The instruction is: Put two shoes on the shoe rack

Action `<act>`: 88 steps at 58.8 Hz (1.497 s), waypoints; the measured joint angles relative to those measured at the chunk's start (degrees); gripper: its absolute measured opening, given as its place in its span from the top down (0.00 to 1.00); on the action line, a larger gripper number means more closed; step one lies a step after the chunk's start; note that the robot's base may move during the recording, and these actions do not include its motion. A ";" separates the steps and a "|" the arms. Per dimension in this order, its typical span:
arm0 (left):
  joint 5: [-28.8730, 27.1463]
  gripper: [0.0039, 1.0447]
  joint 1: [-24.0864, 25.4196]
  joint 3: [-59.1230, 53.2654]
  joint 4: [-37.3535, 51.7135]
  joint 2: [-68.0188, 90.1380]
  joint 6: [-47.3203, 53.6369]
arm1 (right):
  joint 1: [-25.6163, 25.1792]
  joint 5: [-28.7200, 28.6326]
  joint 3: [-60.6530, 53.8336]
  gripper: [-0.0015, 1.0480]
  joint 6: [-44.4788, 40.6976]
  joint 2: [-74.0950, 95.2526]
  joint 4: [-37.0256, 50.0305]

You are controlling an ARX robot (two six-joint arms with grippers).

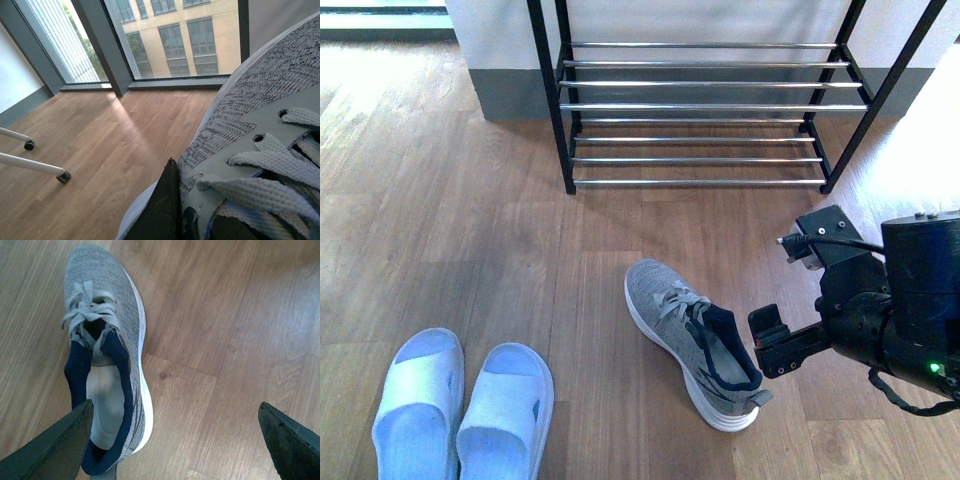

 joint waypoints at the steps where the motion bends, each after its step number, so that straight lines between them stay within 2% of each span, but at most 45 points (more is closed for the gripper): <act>1: 0.00 0.99 0.00 0.00 0.00 0.00 0.00 | -0.09 0.13 0.31 0.09 0.04 0.37 -0.15; 13: 0.00 0.99 0.00 0.00 0.00 0.00 0.00 | -3.02 1.09 8.00 0.09 6.38 7.65 -7.48; 24: -0.02 0.99 0.00 0.00 0.00 0.00 0.00 | -2.75 -2.62 11.50 0.09 12.00 9.90 -14.29; 38: 0.00 0.99 0.00 0.00 0.00 0.00 0.00 | 0.33 -5.84 12.61 0.09 15.23 10.49 -13.35; 50: 0.00 0.99 0.00 0.00 0.00 0.00 0.00 | 1.81 -4.98 15.58 0.09 14.69 13.77 -11.34; 69: 0.00 0.99 0.00 0.00 0.00 0.00 0.00 | 1.31 -3.78 23.54 0.09 10.60 19.85 -10.86; 71: 0.00 0.99 0.00 0.00 0.00 0.00 0.00 | 1.31 -3.23 24.20 0.11 10.36 20.15 -10.75; 77: 0.00 0.99 0.00 0.00 0.00 0.00 0.00 | 1.40 -2.34 25.90 0.25 10.14 21.22 -10.82; 83: 0.00 0.99 0.00 0.00 0.00 0.00 0.00 | 1.57 -2.34 26.62 0.47 10.32 21.90 -11.65; 88: 0.00 0.99 0.00 0.00 0.00 0.00 0.00 | 1.84 -2.36 26.23 0.58 10.78 21.88 -11.52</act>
